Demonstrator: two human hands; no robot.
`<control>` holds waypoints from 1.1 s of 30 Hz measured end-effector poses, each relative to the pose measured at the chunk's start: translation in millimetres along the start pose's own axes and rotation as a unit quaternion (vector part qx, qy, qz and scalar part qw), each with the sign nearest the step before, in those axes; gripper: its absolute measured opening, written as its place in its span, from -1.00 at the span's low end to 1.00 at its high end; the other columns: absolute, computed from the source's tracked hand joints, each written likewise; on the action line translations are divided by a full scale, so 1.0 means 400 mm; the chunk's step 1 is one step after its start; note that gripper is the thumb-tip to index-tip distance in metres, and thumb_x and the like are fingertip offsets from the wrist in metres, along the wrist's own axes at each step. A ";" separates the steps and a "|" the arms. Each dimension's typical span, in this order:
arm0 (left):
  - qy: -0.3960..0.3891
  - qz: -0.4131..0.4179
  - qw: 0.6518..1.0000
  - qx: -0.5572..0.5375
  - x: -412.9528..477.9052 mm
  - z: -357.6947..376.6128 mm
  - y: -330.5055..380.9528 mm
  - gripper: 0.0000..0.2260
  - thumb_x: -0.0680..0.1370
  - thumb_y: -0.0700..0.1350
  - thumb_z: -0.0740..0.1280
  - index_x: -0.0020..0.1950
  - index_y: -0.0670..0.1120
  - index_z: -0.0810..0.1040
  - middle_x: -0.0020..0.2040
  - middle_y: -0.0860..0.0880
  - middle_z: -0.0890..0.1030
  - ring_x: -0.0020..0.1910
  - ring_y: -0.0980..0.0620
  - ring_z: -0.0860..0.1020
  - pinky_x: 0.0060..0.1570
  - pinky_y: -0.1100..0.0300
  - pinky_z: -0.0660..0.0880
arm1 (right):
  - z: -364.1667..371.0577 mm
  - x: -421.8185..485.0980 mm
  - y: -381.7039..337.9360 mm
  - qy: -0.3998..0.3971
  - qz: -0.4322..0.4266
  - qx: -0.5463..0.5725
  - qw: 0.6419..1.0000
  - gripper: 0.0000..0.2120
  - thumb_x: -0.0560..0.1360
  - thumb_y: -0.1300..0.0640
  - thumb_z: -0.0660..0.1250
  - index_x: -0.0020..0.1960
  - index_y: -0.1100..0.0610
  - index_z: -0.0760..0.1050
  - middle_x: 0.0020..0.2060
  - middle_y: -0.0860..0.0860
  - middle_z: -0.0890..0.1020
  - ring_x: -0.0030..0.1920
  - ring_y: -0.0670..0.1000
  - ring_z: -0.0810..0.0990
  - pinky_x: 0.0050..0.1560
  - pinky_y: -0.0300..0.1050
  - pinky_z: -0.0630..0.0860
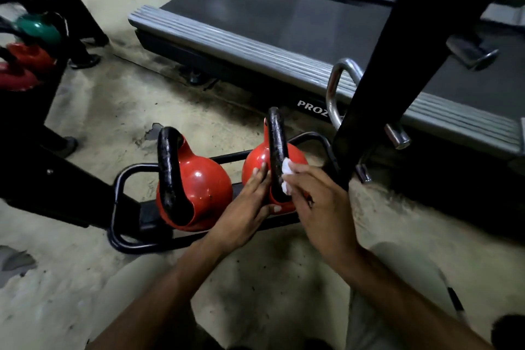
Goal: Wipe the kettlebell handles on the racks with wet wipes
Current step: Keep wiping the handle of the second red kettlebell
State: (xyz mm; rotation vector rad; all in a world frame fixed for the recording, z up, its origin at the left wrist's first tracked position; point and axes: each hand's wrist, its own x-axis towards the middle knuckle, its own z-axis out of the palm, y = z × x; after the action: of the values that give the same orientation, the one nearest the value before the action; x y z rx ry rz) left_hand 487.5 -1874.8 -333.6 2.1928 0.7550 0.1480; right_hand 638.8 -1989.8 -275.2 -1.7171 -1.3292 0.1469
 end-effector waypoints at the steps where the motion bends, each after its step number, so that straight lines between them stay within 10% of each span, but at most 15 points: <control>1: -0.013 -0.010 1.000 -0.020 -0.006 -0.016 0.030 -0.32 0.68 -0.02 0.33 0.70 0.09 0.03 0.70 0.14 -0.09 0.66 0.19 -0.08 0.59 0.21 0.04 | -0.017 0.001 -0.007 -0.010 0.039 0.033 0.999 -0.85 0.54 0.30 0.44 0.07 0.14 0.70 0.09 -0.05 0.70 0.11 -0.14 0.65 0.17 -0.13 0.60; 7: 0.074 -0.096 0.987 -0.104 -0.064 -0.133 0.244 -0.77 0.64 -0.13 0.39 0.30 0.02 0.64 0.20 0.13 0.68 0.16 0.24 0.64 0.20 0.16 0.58 | -0.180 0.031 -0.103 -0.034 0.354 0.288 0.889 -0.87 0.52 0.16 0.42 0.03 0.17 0.66 -0.15 -0.02 0.74 -0.16 -0.10 0.67 -0.17 -0.18 0.55; 12: 0.056 -0.193 0.935 -0.293 -0.140 -0.199 0.507 -0.76 0.62 0.01 0.38 0.21 -0.07 0.69 0.05 -0.06 0.74 -0.01 -0.03 0.73 -0.03 0.06 0.67 | -0.340 0.013 -0.233 0.024 0.443 0.287 0.849 -0.86 0.57 0.31 0.39 -0.15 0.17 0.64 -0.37 -0.18 0.66 -0.34 -0.20 0.57 -0.27 -0.27 0.50; 16: -0.034 -0.221 0.909 -0.352 -0.177 -0.260 0.731 -0.86 0.61 -0.17 0.41 0.12 -0.18 0.69 -0.07 -0.20 0.74 -0.16 -0.10 0.71 -0.11 -0.04 0.66 | -0.504 -0.007 -0.401 0.073 0.431 0.276 0.856 -0.76 0.50 0.30 0.47 -0.24 0.00 0.66 -0.29 -0.11 0.69 -0.21 -0.08 0.65 -0.11 0.06 0.65; 21: -0.112 -0.204 0.920 -0.314 -0.239 -0.384 1.028 -0.90 0.57 -0.20 0.47 0.06 -0.15 0.71 -0.06 -0.15 0.75 -0.05 -0.19 0.72 -0.05 -0.02 0.68 | -0.744 -0.035 -0.649 0.099 0.471 0.310 0.820 -0.80 0.52 0.31 0.38 0.05 0.09 0.69 -0.01 0.05 0.72 0.03 0.04 0.71 0.12 0.22 0.65; 26: -0.194 -0.215 0.903 -0.317 -0.304 -0.443 1.278 -0.90 0.56 -0.20 0.49 -0.08 -0.25 0.67 -0.19 -0.24 0.70 -0.22 -0.18 0.68 -0.11 -0.07 0.68 | -0.969 -0.088 -0.858 0.076 0.423 0.091 0.899 -0.64 0.44 0.26 0.45 0.20 0.03 0.61 0.11 -0.05 0.60 0.07 -0.16 0.59 0.08 -0.33 0.48; 33: -0.320 -0.137 0.889 -0.296 -0.341 -0.301 1.518 -0.85 0.59 -0.15 0.46 0.00 -0.25 0.65 -0.20 -0.17 0.68 -0.24 -0.07 0.65 -0.15 0.05 0.65 | -1.226 -0.222 -0.888 0.152 0.443 -0.106 0.877 -0.93 0.51 0.00 0.40 -0.02 -0.04 0.57 -0.08 -0.15 0.64 -0.13 -0.10 0.61 -0.14 0.00 0.58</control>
State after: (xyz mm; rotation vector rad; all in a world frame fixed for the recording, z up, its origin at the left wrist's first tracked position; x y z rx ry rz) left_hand 620.7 -2180.3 205.6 1.3966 0.5303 -0.4241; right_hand 640.9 -2354.0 216.5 -2.3157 -0.2557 0.2398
